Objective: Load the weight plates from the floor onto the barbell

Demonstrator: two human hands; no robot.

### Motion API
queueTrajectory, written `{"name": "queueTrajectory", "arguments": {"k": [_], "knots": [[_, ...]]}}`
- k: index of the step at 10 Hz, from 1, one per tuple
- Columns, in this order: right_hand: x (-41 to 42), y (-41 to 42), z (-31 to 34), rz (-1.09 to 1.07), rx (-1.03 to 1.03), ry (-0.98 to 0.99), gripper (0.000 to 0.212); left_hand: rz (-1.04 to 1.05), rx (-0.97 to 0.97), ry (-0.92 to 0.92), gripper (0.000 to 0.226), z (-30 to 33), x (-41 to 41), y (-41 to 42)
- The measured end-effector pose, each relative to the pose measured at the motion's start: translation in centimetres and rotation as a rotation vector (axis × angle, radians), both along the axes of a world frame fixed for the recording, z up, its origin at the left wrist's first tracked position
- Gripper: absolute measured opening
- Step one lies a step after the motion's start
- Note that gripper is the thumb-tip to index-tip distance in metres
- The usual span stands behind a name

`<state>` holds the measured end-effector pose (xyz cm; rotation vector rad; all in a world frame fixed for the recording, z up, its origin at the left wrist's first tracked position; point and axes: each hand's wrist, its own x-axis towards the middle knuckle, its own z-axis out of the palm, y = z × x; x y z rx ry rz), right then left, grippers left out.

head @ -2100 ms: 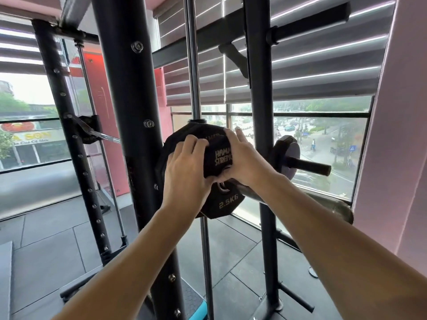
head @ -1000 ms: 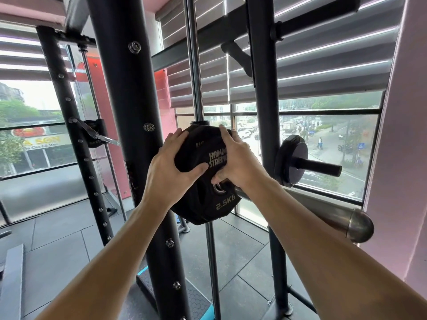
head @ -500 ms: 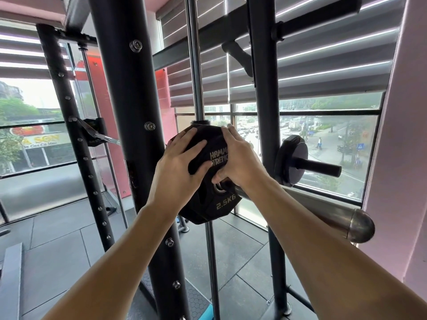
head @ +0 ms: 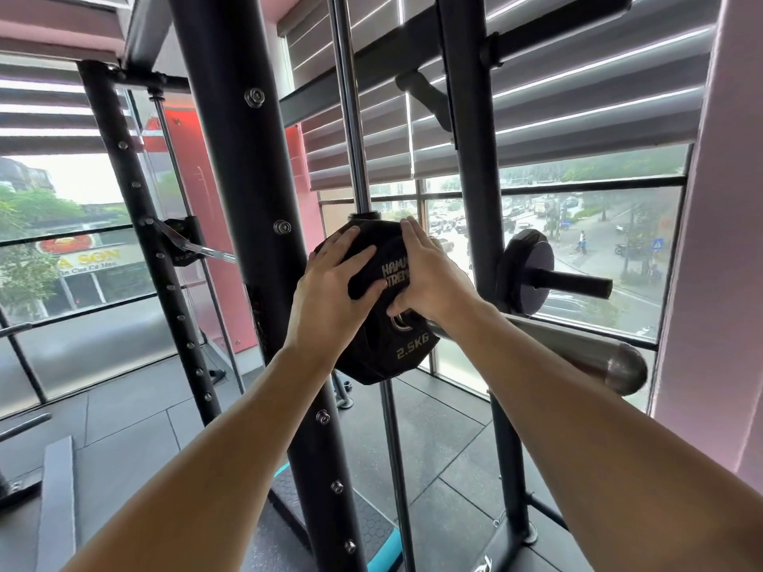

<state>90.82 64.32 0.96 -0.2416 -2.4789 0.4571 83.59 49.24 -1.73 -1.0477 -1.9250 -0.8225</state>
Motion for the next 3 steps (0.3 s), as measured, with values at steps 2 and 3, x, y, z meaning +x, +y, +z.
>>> {"name": "queueTrajectory", "arguments": {"k": [2,3], "knots": [[2.4,-1.6,-0.7,-0.121,0.165,0.043,0.111,0.090,-0.170,-0.041,0.065,1.6,3.0,-1.4],[4.0,-2.8,-1.0,-0.128,0.190,0.158,0.092,0.148,-0.154,-0.031,0.068,2.5,3.9,-3.1]]}}
